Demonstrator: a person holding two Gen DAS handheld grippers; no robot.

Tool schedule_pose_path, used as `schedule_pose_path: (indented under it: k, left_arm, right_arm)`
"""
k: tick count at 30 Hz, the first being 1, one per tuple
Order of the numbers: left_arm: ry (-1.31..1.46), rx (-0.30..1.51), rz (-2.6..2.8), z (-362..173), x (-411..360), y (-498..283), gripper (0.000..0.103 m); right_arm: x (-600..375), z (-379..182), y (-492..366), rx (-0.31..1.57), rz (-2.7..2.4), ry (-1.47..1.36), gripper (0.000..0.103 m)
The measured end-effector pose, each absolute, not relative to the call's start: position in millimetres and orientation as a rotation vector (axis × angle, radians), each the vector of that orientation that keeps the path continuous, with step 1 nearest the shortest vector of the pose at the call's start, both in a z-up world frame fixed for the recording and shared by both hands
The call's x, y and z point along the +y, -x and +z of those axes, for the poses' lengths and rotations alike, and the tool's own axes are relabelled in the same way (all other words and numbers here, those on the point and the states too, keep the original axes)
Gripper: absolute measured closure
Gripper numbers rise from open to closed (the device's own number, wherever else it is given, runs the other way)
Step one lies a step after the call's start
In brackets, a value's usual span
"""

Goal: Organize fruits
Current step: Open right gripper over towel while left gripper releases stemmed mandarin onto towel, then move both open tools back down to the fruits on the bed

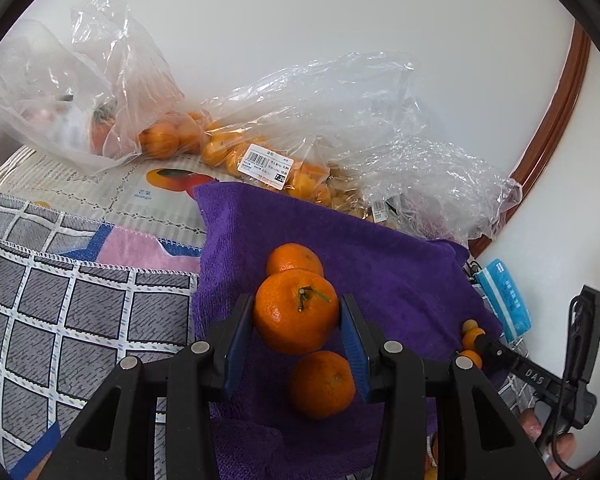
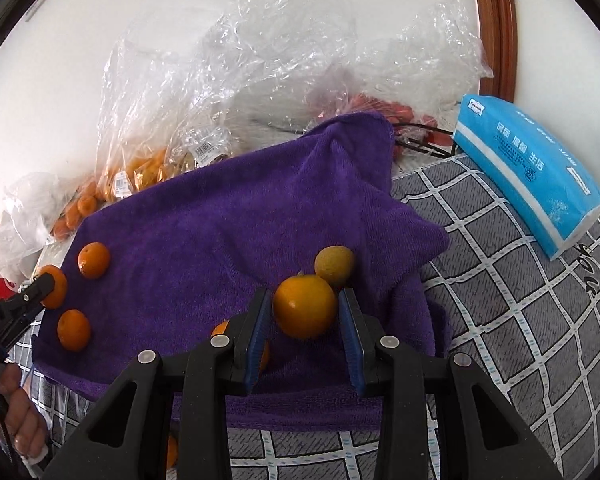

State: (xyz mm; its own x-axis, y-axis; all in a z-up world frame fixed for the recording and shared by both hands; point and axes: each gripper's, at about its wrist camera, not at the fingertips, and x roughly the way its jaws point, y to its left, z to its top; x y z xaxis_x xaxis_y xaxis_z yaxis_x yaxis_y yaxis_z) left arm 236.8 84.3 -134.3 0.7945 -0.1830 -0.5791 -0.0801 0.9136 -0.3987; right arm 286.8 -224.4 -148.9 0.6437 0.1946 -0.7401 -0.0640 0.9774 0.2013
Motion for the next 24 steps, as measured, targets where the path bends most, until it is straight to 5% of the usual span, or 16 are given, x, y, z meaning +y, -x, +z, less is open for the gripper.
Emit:
schedule_pose_path:
  k: [9,16,24]
  left_arm:
    - [0.361,0.641,-0.055,-132.8,75.2,-236.2,0.061]
    - [0.363,0.629,-0.059,-130.0,75.1,-234.0,0.047]
    - [0.324,0.565,0.014,-121.4,71.5,-222.9,0.046]
  right_arm:
    - [-219.1,-140.7,-278.6,0.8,0.147,-0.153,0.06]
    - [-217.6,-130.2,-269.9,0.729,0.137,-0.158,0.058]
    - [-209.6,-119.5,-254.9,0.63,0.136,-0.127,0.054]
